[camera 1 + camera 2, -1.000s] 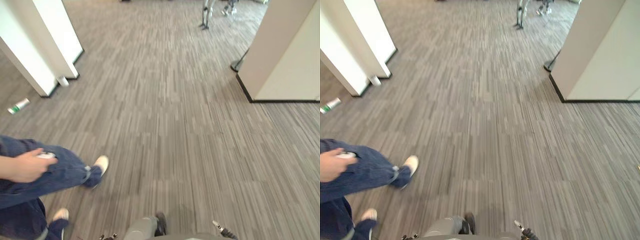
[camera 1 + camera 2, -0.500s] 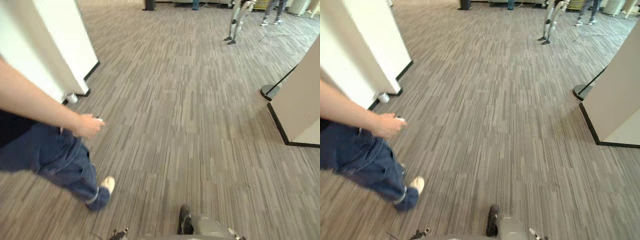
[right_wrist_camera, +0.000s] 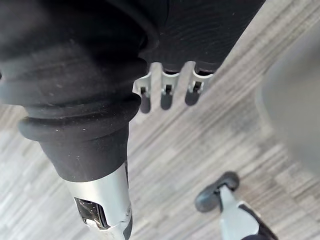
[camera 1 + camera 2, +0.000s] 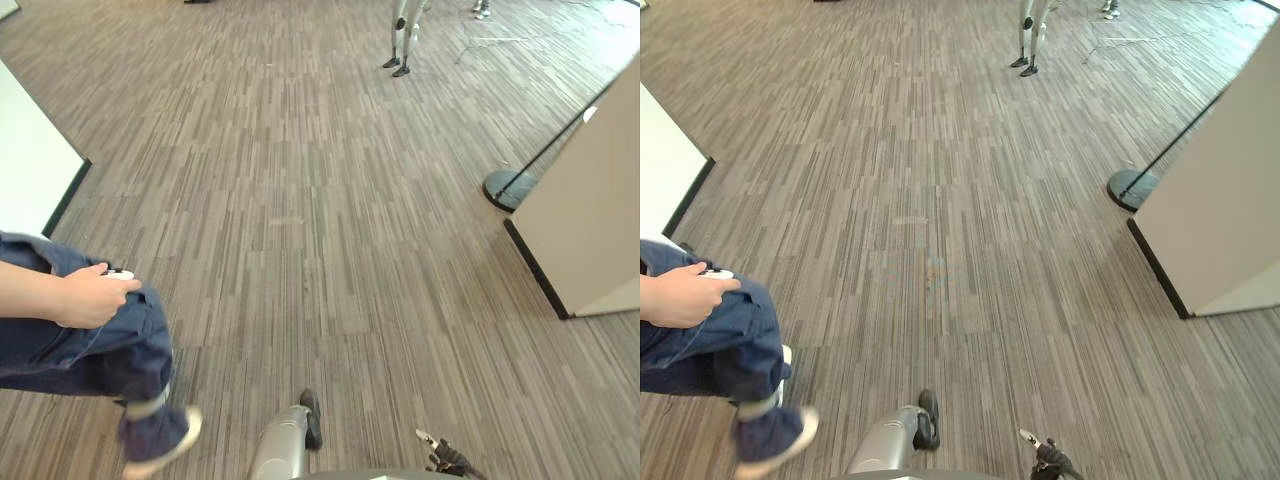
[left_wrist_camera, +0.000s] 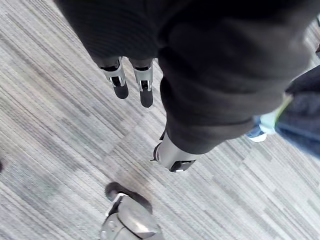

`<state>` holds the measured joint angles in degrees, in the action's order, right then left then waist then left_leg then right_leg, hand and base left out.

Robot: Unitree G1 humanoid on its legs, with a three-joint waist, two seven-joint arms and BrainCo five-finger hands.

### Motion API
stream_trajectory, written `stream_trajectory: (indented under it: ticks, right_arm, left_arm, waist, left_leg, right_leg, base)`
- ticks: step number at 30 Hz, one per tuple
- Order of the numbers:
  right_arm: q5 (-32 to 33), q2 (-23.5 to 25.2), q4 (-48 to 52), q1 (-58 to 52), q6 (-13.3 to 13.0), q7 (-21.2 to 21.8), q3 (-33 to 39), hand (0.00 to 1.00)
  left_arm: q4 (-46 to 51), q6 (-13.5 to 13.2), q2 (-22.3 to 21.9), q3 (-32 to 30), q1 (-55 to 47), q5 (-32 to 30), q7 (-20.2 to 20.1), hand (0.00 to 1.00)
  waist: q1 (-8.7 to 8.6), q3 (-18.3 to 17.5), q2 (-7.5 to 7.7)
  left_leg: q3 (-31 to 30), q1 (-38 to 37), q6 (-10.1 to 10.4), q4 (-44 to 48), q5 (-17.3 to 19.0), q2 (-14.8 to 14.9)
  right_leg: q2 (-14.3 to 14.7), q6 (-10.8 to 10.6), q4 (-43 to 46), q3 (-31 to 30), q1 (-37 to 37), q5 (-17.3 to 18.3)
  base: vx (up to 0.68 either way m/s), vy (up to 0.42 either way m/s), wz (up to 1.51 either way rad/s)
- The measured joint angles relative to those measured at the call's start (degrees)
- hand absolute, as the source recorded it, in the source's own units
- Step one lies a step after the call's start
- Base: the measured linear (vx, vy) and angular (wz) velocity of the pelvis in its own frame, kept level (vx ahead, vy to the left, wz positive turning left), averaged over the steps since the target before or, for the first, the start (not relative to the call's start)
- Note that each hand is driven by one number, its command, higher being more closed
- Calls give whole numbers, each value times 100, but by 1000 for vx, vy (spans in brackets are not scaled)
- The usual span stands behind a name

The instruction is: Organize washtable

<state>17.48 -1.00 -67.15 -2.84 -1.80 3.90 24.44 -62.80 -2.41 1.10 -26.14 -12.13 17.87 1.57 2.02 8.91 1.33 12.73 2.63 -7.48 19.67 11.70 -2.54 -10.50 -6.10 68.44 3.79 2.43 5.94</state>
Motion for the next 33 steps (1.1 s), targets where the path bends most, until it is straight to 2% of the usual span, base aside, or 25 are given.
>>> stream_trajectory:
  ticks: [1, 3, 4, 5, 6, 7, 8, 10, 11, 12, 13, 14, 15, 16, 18, 20, 21, 22, 25, 26, 27, 28, 29, 31, 33]
  right_arm:
    - [1, -14, 168, -31, -37, 30, -9, 0]
    - [69, 28, 410, -111, -102, 106, 36, 0]
    - [179, 57, 568, -200, -145, 109, 74, 0]
    - [229, 63, 584, -258, -168, 84, 152, 0]
    - [282, 88, 567, -393, -161, 2, 155, 0]
    - [304, 129, 546, -524, -126, -27, 156, 0]
    - [412, 123, 578, -607, -94, -34, 242, 0]
    - [559, 184, 596, -841, -16, -34, 206, 0]
    - [658, 163, 637, -902, 4, 8, 222, 0]
    - [691, 112, 855, -984, 6, 15, 265, 0]
    - [775, 24, 1028, -979, 29, 14, 266, 0]
    - [793, -28, 1085, -942, 37, 6, 260, 0]
    - [907, -23, 1090, -795, 47, -10, 255, 0]
    - [921, -42, 923, -703, 34, -23, 236, 0]
    - [907, 22, 658, -458, 67, -73, 98, 0]
    - [886, 86, 539, -289, 63, -98, -117, 0]
    - [878, 84, 536, -239, 65, -101, -161, 0]
    - [755, 6, 530, -161, 73, -95, -171, 0]
    - [604, -7, 495, -248, 70, -117, -155, 0]
    - [534, -49, 533, -391, 52, -103, -157, 0]
    - [481, -103, 549, -479, 46, -93, -164, 0]
    - [424, 22, 410, -533, 66, -93, -199, 0]
    - [427, 114, 311, -593, 67, -37, -76, 0]
    - [322, 135, 289, -594, 69, 6, 21, 0]
    - [260, 150, 319, -541, 62, 35, 3, 0]
  left_arm:
    - [14, 4, 11, 148, 104, -5, 8, 0]
    - [49, 4, 47, 232, 330, -4, 10, 0]
    - [62, 3, 87, 439, 512, -4, 12, 0]
    - [103, -4, 144, 648, 673, -9, 34, 0]
    - [172, -22, 74, 654, 798, -47, 89, 0]
    - [203, -43, -3, 633, 883, -63, 115, 0]
    - [251, -43, -67, 587, 824, -66, 126, 0]
    - [278, -68, -151, 530, 685, -69, 131, 0]
    - [256, -50, -194, 481, 634, -67, 150, 0]
    - [258, -29, -316, 288, 629, -68, 137, 0]
    - [256, -9, -472, 64, 623, -69, 109, 0]
    - [245, 6, -553, -62, 542, -67, 105, 0]
    - [156, 58, -571, -202, 534, -35, 77, 0]
    - [190, 61, -466, -310, 538, 8, 72, 0]
    - [203, 59, -240, -332, 430, -9, 67, 0]
    - [196, 68, -190, -362, 239, -6, 79, 0]
    - [199, 69, -200, -363, 193, 4, 82, 0]
    - [141, 70, -263, -407, 174, 13, 110, 0]
    - [155, 35, -277, -293, 77, 17, 109, 0]
    - [153, 22, -320, -237, -30, 16, 117, 0]
    - [137, 10, -350, -142, -114, 16, 121, 0]
    - [100, -10, -215, -157, -96, 51, 115, 0]
    - [110, -46, -116, -138, -57, 51, 117, 0]
    - [152, -59, -55, -91, -25, 43, 111, 0]
    - [140, -25, 32, 16, -25, 28, 124, 0]
  waist:
    - [-107, 0, -8]
    - [-159, -17, -57]
    - [-259, -10, -51]
    - [-392, -2, -41]
    - [-457, 4, -15]
    - [-459, 30, -7]
    - [-467, 14, -72]
    - [-603, -63, -32]
    - [-614, -60, -183]
    - [-597, -172, -343]
    - [-573, -119, -623]
    - [-547, -113, -716]
    - [-434, -63, -781]
    - [-329, 81, -649]
    - [-169, 176, -313]
    - [-105, 189, -105]
    - [-99, 196, -97]
    - [-98, 214, -226]
    - [-64, 195, -272]
    - [-19, 91, -407]
    - [78, -26, -536]
    - [34, -138, -180]
    - [32, -258, -14]
    - [49, -240, 35]
    - [25, -140, 122]
  left_leg:
    - [-160, -569, 29, -434, 110, -4]
    - [-332, -1172, 176, -926, 265, 25]
    - [-494, -1402, 235, -1020, 436, 104]
    - [-678, -1632, 241, -1120, 600, 175]
    - [-826, -1925, 304, -1309, 701, 202]
    - [-874, -2195, 431, -1469, 803, 230]
    - [-877, -2401, 529, -1526, 873, 304]
    - [-837, -2579, 828, -787, 1047, 457]
    - [-848, -2432, 898, 10, 1044, 681]
    - [-822, -1887, 1188, 1398, 528, 1010]
    - [-836, -1372, 1007, 2612, -789, 1361]
    - [-830, -1157, 1151, 3009, -1847, 1514]
    - [-749, -633, 1095, 4111, -2129, 1803]
    - [-532, -271, 907, 5073, -1667, 1982]
    - [-148, 258, 692, 5535, -998, 2060]
    - [144, 1005, 880, 4850, -600, 2044]
    - [219, 1182, 991, 4439, -527, 2019]
    - [335, 1475, 1089, 3040, -452, 1932]
    - [199, 1524, 1145, 481, -574, 1288]
    - [54, 1617, 924, -173, -1010, 1138]
    - [-165, 1760, 356, 66, -1699, 1106]
    - [-154, 1845, 299, 532, -1277, 848]
    - [-162, 1717, 240, 423, -1098, 634]
    - [-140, 1271, 159, 106, -910, 386]
    - [-175, 474, 113, -415, -824, 131]
  right_leg:
    - [-60, 237, 9, 444, 468, 192]
    - [53, 309, -551, 781, 1259, 521]
    - [205, 314, -1500, 886, 1721, 588]
    - [322, 270, -3071, 1021, 1979, 390]
    - [328, 171, -5015, 1223, 1970, -163]
    - [312, 75, -5880, 1398, 2065, -349]
    - [335, 108, -6043, 1499, 2164, -314]
    - [311, 612, -5707, 1543, 2218, -204]
    - [426, 1048, -5411, 1554, 2184, -848]
    - [528, 1211, -5033, 1676, 2149, -1142]
    - [826, 1321, -4846, 1720, 1945, -1034]
    - [1029, 1376, -4888, 1649, 1759, -857]
    - [1351, 1463, -5033, 1416, 1342, -591]
    - [1521, 1486, -5207, 1092, 733, -475]
    - [1533, 1508, -5677, 586, -185, -454]
    - [1427, 1377, -6350, 211, -1025, -376]
    - [1394, 1254, -6507, 122, -1217, -291]
    - [1362, 1019, -6820, -26, -1677, -111]
    - [1216, 680, -6901, -90, -2211, 275]
    - [1271, 545, -6842, -114, -2389, 549]
    - [1326, 478, -6684, -229, -2470, 821]
    - [1025, 377, -6314, -210, -2457, 997]
    - [848, 378, -5392, -268, -2079, 982]
    - [719, 361, -3612, -515, -1389, 705]
    - [576, 211, -2415, -489, -930, 874]
  base:
    - [610, 69, 28]
    - [594, 13, 35]
    - [622, -88, 73]
    - [825, -177, 106]
    - [927, -269, 95]
    - [825, -276, 65]
    - [898, -283, 57]
    - [879, -285, 45]
    - [991, -368, 11]
    - [1140, -431, -12]
    - [922, -325, -35]
    - [907, -286, -81]
    - [900, -237, -112]
    - [879, -221, -120]
    - [825, -165, -118]
    - [863, -100, -116]
    - [901, 12, -99]
    - [728, 67, -66]
    - [651, 162, -43]
    - [888, 304, -69]
    - [913, 332, -42]
    - [775, 296, 8]
    - [719, 280, 44]
    - [639, 281, 26]
    - [486, 212, 9]
